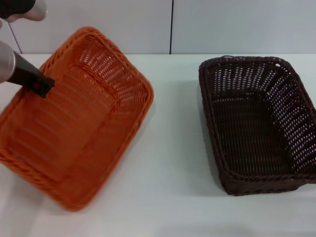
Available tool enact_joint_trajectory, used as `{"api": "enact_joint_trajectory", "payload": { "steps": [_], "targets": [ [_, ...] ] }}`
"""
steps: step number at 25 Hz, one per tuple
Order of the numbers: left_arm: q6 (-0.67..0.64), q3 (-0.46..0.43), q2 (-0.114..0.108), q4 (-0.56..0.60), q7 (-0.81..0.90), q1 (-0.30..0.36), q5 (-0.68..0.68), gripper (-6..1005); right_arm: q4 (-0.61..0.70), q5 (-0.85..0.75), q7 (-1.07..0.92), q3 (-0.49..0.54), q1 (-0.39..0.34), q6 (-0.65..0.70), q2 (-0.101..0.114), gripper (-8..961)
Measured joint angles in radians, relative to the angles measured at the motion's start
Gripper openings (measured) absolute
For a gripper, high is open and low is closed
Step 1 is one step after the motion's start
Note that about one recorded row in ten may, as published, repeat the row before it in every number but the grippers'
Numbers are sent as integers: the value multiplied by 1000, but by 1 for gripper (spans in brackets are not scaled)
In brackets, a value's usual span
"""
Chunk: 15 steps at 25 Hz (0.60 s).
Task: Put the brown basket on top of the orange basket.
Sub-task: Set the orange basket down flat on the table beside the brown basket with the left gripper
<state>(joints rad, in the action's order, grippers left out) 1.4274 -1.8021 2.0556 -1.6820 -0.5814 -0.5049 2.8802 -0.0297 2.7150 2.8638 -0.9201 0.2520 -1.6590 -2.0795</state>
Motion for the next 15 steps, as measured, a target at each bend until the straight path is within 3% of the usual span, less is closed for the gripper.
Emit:
{"api": "enact_joint_trajectory", "payload": {
  "steps": [5, 9, 15],
  "targets": [
    [70, 3, 1, -98, -125, -3, -25, 169, 1, 0, 0, 3, -3, -5, 0, 763],
    [140, -2, 1, -166, -221, -22, -133, 153, 1, 0, -1, 3, -6, -6, -1, 763],
    [186, 16, 3, -171, -259, -72, -173, 150, 1, 0, -1, -1, -7, -6, -2, 763]
  ]
}}
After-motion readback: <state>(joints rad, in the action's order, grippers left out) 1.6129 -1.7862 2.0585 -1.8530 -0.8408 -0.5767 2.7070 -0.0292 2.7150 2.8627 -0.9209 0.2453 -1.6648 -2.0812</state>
